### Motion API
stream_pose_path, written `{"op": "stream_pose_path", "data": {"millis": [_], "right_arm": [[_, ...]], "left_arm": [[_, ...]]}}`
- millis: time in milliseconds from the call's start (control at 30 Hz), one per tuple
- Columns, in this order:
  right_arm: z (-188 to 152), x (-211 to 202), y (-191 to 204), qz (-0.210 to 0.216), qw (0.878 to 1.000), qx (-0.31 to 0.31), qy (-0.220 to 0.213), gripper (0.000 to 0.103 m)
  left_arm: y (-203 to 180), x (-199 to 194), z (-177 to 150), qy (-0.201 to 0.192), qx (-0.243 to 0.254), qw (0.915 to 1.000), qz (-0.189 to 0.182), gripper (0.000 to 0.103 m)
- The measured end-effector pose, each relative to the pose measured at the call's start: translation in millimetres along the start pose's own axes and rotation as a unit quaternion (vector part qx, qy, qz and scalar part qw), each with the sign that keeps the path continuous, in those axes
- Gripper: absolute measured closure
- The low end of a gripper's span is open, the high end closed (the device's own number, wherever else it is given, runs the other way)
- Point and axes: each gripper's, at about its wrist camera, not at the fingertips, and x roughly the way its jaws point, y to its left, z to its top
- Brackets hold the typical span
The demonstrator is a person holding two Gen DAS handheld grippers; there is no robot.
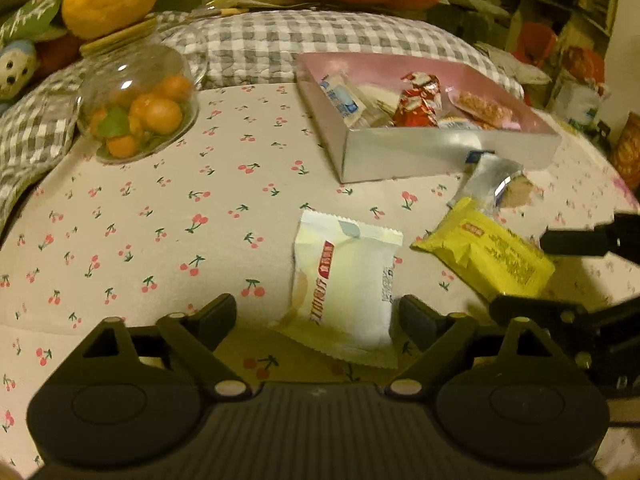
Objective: Organize snacks
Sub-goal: 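Move the left tool to the white cake packet while the right tool approaches the yellow biscuit packet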
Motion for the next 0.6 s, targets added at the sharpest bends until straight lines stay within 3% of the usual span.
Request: {"op": "stream_pose_path", "data": {"millis": [100, 233, 367, 500, 600], "right_arm": [[-0.6, 3.3, -1.2, -0.001, 1.0, 0.0, 0.004, 0.025], [-1.9, 8.7, -3.3, 0.001, 1.0, 0.002, 0.013, 0.025], [-4.0, 10.9, -4.7, -0.004, 1.0, -0.005, 0.01, 0.017], [-4.9, 14.3, -6.0, 0.003, 1.0, -0.004, 0.018, 0.0], [-5.3, 16.8, 2.3, -0.006, 0.999, -0.036, 0.029, 0.0]], "left_arm": [[-1.1, 2.1, -0.6, -0.002, 0.002, 1.0, -0.001, 0.003], [-0.2, 4.1, -0.7, -0.001, 0.003, 1.0, 0.003, 0.0], [-0.3, 2.9, -3.0, -0.006, 0.002, 1.0, 0.004, 0.0], [0.1, 3.6, -2.6, -0.004, 0.003, 1.0, 0.002, 0.0], [0.4, 4.1, -0.7, 0.002, 0.006, 1.0, 0.0, 0.0]]}}
